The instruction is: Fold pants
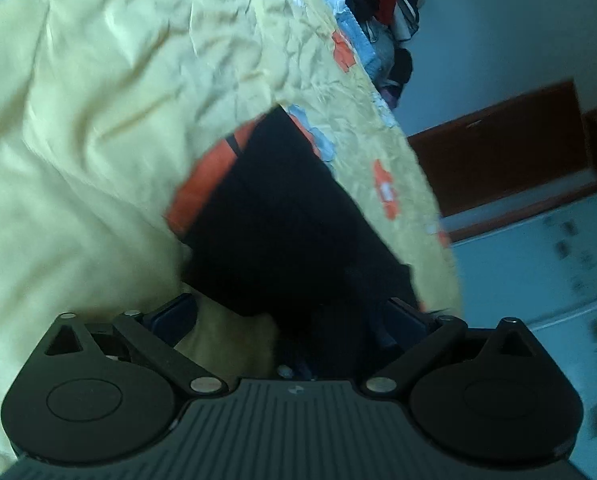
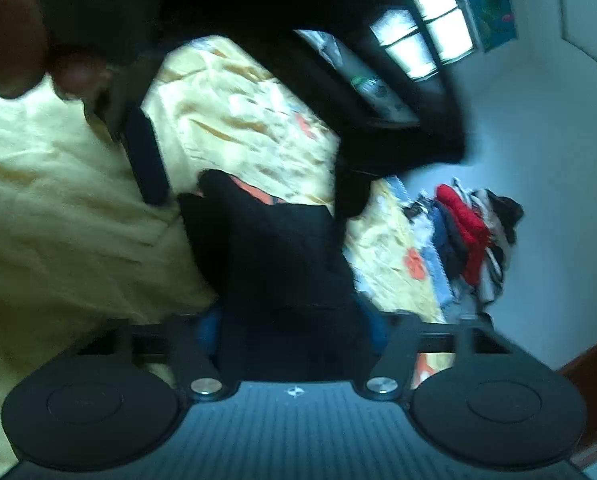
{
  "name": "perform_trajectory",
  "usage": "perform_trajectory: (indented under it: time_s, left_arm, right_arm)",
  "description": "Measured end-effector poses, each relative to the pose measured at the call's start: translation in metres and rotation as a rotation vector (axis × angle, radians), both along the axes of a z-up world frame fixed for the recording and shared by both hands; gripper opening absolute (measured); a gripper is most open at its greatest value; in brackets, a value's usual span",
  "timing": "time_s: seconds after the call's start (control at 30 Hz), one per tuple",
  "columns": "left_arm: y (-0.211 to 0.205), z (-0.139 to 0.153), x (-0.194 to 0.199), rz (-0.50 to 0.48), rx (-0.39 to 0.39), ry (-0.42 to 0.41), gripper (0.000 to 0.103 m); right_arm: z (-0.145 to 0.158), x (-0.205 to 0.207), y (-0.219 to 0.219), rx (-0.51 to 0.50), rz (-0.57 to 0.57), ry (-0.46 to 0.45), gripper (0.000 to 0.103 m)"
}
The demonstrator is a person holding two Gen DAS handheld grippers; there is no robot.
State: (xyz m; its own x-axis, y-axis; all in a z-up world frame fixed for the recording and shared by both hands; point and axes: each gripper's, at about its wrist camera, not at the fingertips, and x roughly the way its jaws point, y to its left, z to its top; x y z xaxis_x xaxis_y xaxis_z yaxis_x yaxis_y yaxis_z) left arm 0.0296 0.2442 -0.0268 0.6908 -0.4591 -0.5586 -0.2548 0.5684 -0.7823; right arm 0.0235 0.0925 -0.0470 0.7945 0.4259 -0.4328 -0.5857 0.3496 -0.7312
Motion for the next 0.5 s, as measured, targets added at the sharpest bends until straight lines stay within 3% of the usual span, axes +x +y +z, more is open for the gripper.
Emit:
perform_trajectory:
  time_s: [0.03, 0.17, 0.33, 0.5]
  left_arm:
    - [0.0, -0.001, 0.001, 0.008, -0.019, -0.002, 0.103]
    - [0.003, -0.013, 0.009, 0.008, -0.169, 0.007, 0.103]
    - [0.0, -0.018, 0.026, 0.012, -0.277, -0.003, 0.102]
    - [0.0, -0.018, 0.051, 0.086, -0.272, -0.042, 0.102]
  right_arm:
    - [-0.001, 0.0, 0.001, 0.005, 0.009, 0.012, 0.033]
    - [0.003, 0.006, -0.002, 0.088, 0.012, 0.09, 0.022]
    - [0.041, 0.037, -0.031, 0.372, -0.056, 0.299, 0.022]
    - [0.064, 0.06, -0.065, 0.576, -0.089, 0.474, 0.022]
